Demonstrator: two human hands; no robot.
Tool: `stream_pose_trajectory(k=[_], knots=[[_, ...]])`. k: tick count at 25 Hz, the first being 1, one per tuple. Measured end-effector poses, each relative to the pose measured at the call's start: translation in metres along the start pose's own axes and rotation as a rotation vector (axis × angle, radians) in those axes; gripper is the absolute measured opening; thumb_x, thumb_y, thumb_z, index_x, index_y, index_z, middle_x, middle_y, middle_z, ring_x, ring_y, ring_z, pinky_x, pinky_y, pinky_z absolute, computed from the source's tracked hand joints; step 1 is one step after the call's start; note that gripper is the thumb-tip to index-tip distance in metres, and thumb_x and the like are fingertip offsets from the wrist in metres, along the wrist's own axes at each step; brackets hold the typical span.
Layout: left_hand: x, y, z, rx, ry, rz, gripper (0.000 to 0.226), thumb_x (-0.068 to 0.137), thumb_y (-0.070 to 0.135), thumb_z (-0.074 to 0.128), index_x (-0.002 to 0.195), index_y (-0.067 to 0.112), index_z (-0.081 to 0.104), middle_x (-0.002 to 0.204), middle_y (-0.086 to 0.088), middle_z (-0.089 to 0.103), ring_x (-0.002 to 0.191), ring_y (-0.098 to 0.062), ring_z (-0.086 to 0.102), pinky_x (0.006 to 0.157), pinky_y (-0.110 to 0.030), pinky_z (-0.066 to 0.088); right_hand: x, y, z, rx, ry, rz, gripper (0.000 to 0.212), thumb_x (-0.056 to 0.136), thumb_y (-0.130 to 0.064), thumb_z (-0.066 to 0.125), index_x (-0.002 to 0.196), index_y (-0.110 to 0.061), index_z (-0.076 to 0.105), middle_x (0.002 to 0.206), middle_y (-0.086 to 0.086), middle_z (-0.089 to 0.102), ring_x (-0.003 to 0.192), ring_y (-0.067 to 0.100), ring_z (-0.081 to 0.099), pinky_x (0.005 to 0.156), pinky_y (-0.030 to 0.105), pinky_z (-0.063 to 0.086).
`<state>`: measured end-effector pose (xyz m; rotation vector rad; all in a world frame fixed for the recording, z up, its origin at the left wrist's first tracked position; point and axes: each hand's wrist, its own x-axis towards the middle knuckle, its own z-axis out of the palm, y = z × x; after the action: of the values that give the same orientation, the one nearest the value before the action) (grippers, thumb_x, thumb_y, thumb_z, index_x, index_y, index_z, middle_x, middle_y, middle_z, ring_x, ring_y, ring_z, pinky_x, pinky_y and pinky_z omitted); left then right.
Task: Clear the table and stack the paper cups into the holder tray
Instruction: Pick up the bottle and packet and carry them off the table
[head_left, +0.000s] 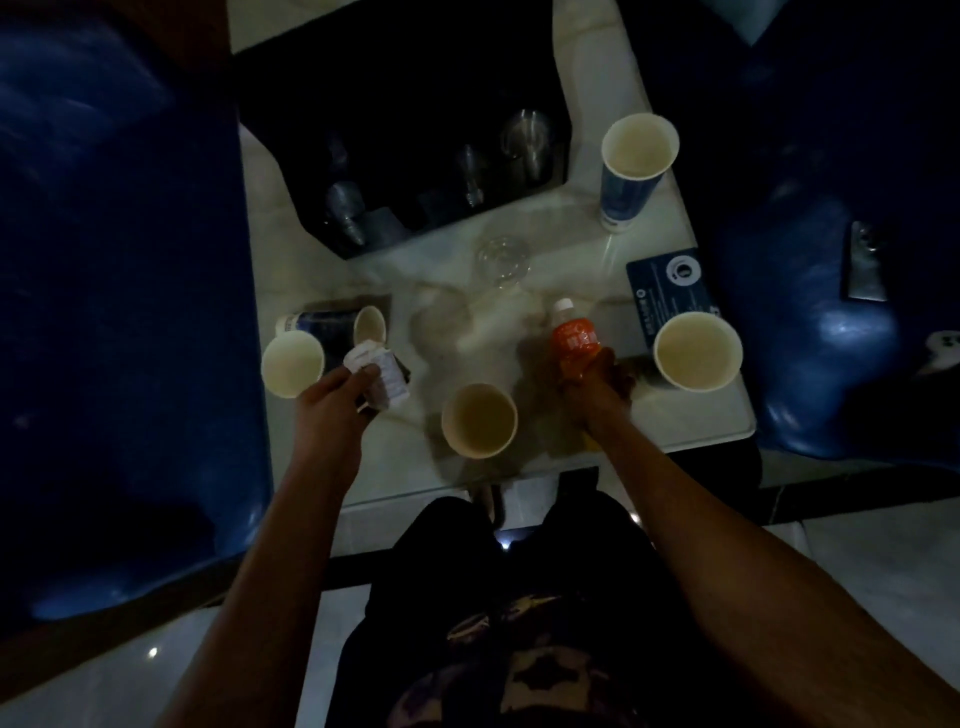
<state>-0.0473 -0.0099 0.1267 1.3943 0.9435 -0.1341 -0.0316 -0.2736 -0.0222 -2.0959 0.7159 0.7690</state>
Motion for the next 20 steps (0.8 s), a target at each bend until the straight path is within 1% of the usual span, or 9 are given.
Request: stream_pose_trajectory(k=[2,5,7,9,11,14,16,18,20], knots=[[-0.001,-0.01,-0.017,0.032,-0.007,0.002,0.015,0.092,0.003,0.056,0.091,0.009,0.069,0.096,-0.014,0.071,0.097,-0.029,0.067,0.087,-0.039,0.054,-0.003,-0.002,0.009,-0.032,0.086,0.034,0.08,0.093,-0.043,0.055,0.153,-0.009,0.015,0.148,0.027,0.032,0.136,0.044,0.034,0.11,0.051,0.03],[0.005,-0.019,-0.039,0.089,-0.053,0.001,0.016,0.093,0.006,0.057,0.093,0.015,0.071,0.092,-0.007,0.075,0.09,-0.023,0.071,0.087,-0.038,0.056,-0.012,-0.001,0.031,-0.058,0.184,0.074,0.086,0.086,-0.06,0.056,0.146,-0.009,0.023,0.136,0.024,0.044,0.125,0.044,0.045,0.102,0.053,0.038],[0.017,-0.025,-0.055,0.127,-0.15,0.014,0.016,0.094,0.008,0.057,0.095,0.016,0.071,0.085,-0.002,0.078,0.083,-0.018,0.073,0.079,-0.034,0.059,-0.025,0.001,0.047,-0.055,0.246,0.1,0.078,0.086,-0.054,0.059,0.142,-0.008,0.027,0.132,0.023,0.047,0.122,0.044,0.047,0.099,0.053,0.04],[0.03,-0.032,-0.07,0.167,-0.242,0.011,0.017,0.094,0.008,0.058,0.102,0.011,0.072,0.089,-0.006,0.078,0.085,-0.022,0.074,0.076,-0.034,0.061,-0.04,0.008,0.066,-0.046,0.313,0.135,0.072,0.087,-0.042,0.061,0.141,-0.007,0.028,0.131,0.024,0.047,0.122,0.045,0.046,0.099,0.054,0.041],[0.041,-0.041,-0.082,0.193,-0.307,-0.009,0.022,0.093,0.009,0.059,0.111,0.005,0.071,0.101,-0.015,0.075,0.093,-0.028,0.073,0.081,-0.04,0.06,-0.058,0.019,0.081,-0.012,0.351,0.149,0.067,0.086,-0.033,0.062,0.139,-0.006,0.03,0.129,0.025,0.047,0.121,0.046,0.046,0.097,0.055,0.043],[0.05,-0.056,-0.094,0.275,-0.385,-0.063,0.018,0.094,0.01,0.059,0.103,0.012,0.073,0.109,-0.015,0.073,0.102,-0.031,0.069,0.09,-0.046,0.056,-0.091,0.042,0.099,0.021,0.364,0.139,0.06,0.083,-0.023,0.066,0.131,-0.004,0.037,0.125,0.028,0.05,0.116,0.048,0.049,0.092,0.053,0.044],[0.05,-0.069,-0.097,0.387,-0.421,-0.082,0.013,0.092,0.012,0.061,0.097,0.014,0.072,0.106,-0.015,0.073,0.099,-0.029,0.07,0.091,-0.046,0.055,-0.114,0.058,0.106,0.071,0.373,0.179,0.059,0.083,-0.026,0.067,0.132,-0.007,0.041,0.126,0.027,0.052,0.115,0.047,0.051,0.092,0.051,0.046],[0.048,-0.086,-0.097,0.542,-0.47,-0.079,0.016,0.087,0.018,0.066,0.097,0.006,0.069,0.101,-0.019,0.073,0.096,-0.032,0.07,0.088,-0.045,0.055,-0.132,0.075,0.111,0.103,0.387,0.236,0.065,0.082,-0.033,0.07,0.135,-0.011,0.041,0.129,0.024,0.053,0.117,0.045,0.052,0.094,0.052,0.047],[0.04,-0.104,-0.089,0.705,-0.578,-0.078,0.028,0.078,0.027,0.068,0.09,0.001,0.065,0.091,-0.017,0.071,0.083,-0.026,0.071,0.075,-0.037,0.054,-0.148,0.094,0.115,0.122,0.381,0.282,0.071,0.079,-0.035,0.074,0.136,-0.012,0.039,0.128,0.024,0.054,0.116,0.045,0.053,0.096,0.054,0.048]])
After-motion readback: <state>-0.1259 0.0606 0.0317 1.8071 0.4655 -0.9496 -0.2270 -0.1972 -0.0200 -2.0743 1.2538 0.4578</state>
